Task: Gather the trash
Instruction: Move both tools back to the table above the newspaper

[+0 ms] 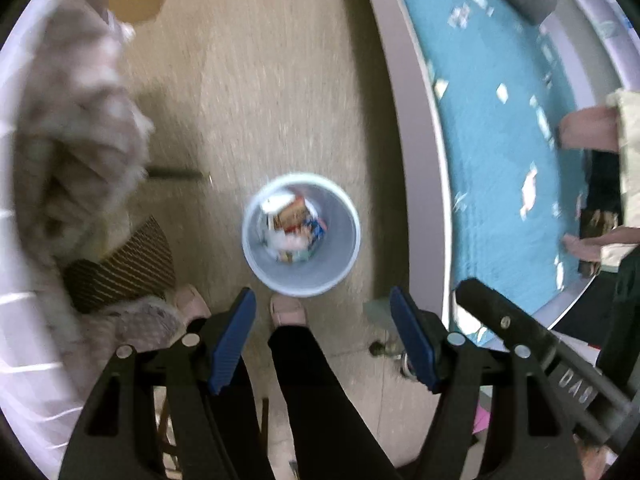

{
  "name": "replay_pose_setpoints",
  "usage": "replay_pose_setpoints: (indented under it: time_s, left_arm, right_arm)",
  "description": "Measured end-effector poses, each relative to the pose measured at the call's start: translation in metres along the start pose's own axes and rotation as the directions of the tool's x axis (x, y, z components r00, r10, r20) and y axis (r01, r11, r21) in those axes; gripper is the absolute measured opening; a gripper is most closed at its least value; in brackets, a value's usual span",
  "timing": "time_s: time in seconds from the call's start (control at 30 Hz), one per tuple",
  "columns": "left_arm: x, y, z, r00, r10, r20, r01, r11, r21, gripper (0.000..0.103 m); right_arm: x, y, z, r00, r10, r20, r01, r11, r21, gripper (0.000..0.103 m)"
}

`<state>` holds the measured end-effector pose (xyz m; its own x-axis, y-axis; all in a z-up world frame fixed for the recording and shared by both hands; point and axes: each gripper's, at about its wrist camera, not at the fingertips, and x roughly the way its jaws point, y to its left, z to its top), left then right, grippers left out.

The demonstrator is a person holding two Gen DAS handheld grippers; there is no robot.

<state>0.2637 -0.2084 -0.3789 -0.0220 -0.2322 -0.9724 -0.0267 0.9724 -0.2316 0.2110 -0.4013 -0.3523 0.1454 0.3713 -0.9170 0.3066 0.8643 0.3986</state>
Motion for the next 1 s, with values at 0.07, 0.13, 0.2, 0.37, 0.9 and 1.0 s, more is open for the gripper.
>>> replay_pose_setpoints:
  time_s: [0.07,0.13,0.2,0.37,0.9,1.0]
  left_arm:
    - [-0.034,0.009,0.000,0.998,0.008,0.069,-0.008,1.000,-0.010,0.068]
    - [-0.068,0.026,0.000,0.991,0.016,0.136,-0.011,0.999,-0.036,0.068]
    - [-0.096,0.047,0.000,0.982,0.024,0.185,-0.013,0.998,-0.063,0.069]
    - [-0.161,0.128,-0.010,0.958,0.099,0.270,-0.045,0.978,-0.202,0.071]
    - [-0.251,0.388,-0.021,0.920,0.267,0.288,-0.081,0.846,-0.527,0.071]
    - [-0.246,0.408,-0.013,0.931,0.247,0.267,-0.076,0.850,-0.521,0.071]
  right_arm:
    - [-0.016,0.028,0.004,0.999,0.027,0.023,-0.026,0.998,-0.050,0.065]
    - [-0.028,0.064,0.007,0.998,0.057,0.036,-0.052,0.992,-0.112,0.065]
    - [-0.034,0.099,0.007,0.996,0.083,0.034,-0.076,0.982,-0.174,0.066]
    - [-0.029,0.187,-0.008,0.990,0.138,0.010,-0.128,0.942,-0.310,0.066]
    - [0.036,0.404,-0.040,0.984,0.165,-0.067,-0.177,0.865,-0.469,0.066]
    - [0.053,0.410,-0.042,0.990,0.113,-0.079,-0.137,0.884,-0.447,0.066]
